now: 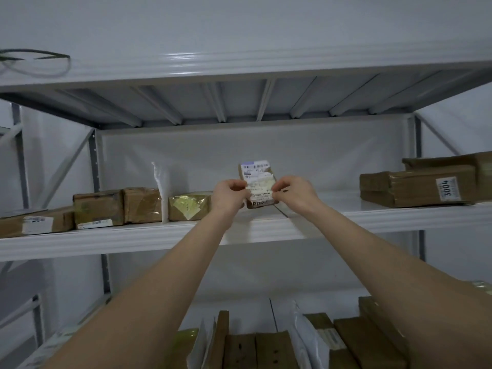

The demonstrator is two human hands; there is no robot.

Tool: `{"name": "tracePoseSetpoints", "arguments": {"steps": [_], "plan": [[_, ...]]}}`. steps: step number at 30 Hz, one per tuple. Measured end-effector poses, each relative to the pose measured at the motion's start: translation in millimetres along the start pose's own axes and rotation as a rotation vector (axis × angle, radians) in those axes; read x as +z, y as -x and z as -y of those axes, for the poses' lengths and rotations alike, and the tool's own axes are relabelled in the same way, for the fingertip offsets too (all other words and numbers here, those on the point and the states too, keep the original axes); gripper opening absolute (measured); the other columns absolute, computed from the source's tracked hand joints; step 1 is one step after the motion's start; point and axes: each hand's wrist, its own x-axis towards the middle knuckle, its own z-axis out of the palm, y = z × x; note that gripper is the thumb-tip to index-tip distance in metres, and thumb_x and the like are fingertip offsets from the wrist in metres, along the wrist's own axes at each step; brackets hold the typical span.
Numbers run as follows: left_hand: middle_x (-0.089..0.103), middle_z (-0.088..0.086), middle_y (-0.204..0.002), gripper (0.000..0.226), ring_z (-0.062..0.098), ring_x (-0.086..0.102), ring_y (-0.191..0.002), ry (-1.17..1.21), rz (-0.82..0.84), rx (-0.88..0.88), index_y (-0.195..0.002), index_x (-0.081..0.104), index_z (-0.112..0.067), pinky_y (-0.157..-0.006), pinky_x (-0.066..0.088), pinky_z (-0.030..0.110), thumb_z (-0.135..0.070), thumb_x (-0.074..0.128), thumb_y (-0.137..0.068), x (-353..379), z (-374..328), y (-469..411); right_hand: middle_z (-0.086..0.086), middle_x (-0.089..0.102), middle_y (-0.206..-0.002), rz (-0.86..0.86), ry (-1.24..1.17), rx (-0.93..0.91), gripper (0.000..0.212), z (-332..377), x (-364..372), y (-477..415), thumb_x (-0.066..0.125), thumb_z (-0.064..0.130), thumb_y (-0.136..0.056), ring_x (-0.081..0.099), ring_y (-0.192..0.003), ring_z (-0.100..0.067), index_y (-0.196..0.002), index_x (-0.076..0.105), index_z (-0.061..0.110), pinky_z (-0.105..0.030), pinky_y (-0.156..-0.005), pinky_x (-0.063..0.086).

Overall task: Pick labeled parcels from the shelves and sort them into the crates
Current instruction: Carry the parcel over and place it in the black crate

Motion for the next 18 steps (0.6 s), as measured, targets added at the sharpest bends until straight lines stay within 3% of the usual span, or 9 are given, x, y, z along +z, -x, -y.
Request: {"name": "tracePoseSetpoints", "arguments": {"steps": [5, 9, 12, 16, 18], "plan": [[0.067, 0.006, -0.108, 0.03, 0.025, 0.067, -0.09, 0.088, 0.05, 0.111, -0.099, 0.06, -0.013, -0.08, 0.058, 0.036, 0.008, 0.058, -0.078, 45, -20, 12, -0.004, 0.06, -0.116, -0.127, -0.03, 0.012, 0.039, -22, -27, 6, 0.073, 0.012, -0.078, 0.058, -0.103, -0.02, -0.115, 0.063, 0.017, -0.024, -0.083, 0.041], [0.069, 0.011, -0.108, 0.024, 0.026, 0.068, -0.086, 0.127, 0.129, 0.123, -0.108, 0.062, -0.004, -0.078, 0.058, 0.036, 0.003, 0.057, -0.085, 85, -28, 15, -0.007, 0.056, -0.124, -0.144, -0.011, 0.065, 0.051, -41, -52, 10, 0.078, 0.027, -0.073, 0.061, -0.103, -0.024, -0.121, 0.063, 0.022, -0.035, -0.093, 0.048], [0.066, 0.01, -0.118, 0.025, 0.025, 0.065, -0.104, 0.118, 0.23, 0.095, -0.111, 0.057, -0.007, -0.093, 0.053, 0.038, 0.0, 0.059, -0.087, 116, -31, 19, -0.003, 0.053, -0.125, -0.15, 0.1, 0.134, 0.05, -54, -71, 14, 0.077, 0.041, -0.072, 0.061, -0.105, -0.024, -0.119, 0.064, 0.028, -0.034, -0.093, 0.048], [0.063, 0.007, -0.112, 0.044, 0.018, 0.061, -0.091, 0.058, 0.378, 0.044, -0.129, 0.049, -0.012, -0.081, 0.05, 0.024, 0.006, 0.05, -0.089, 145, -31, 31, -0.006, 0.047, -0.128, -0.097, 0.35, 0.179, 0.039, -71, -92, 20, 0.066, 0.042, -0.084, 0.056, -0.113, -0.027, -0.121, 0.063, 0.029, -0.033, -0.095, 0.042], [0.06, 0.01, -0.117, 0.048, 0.02, 0.059, -0.099, -0.015, 0.376, 0.063, -0.135, 0.047, -0.011, -0.092, 0.05, 0.03, 0.005, 0.048, -0.089, 148, -27, 32, -0.008, 0.046, -0.131, -0.058, 0.435, 0.173, 0.033, -76, -95, 22, 0.059, 0.039, -0.09, 0.05, -0.119, -0.028, -0.121, 0.064, 0.029, -0.035, -0.098, 0.041]]}}
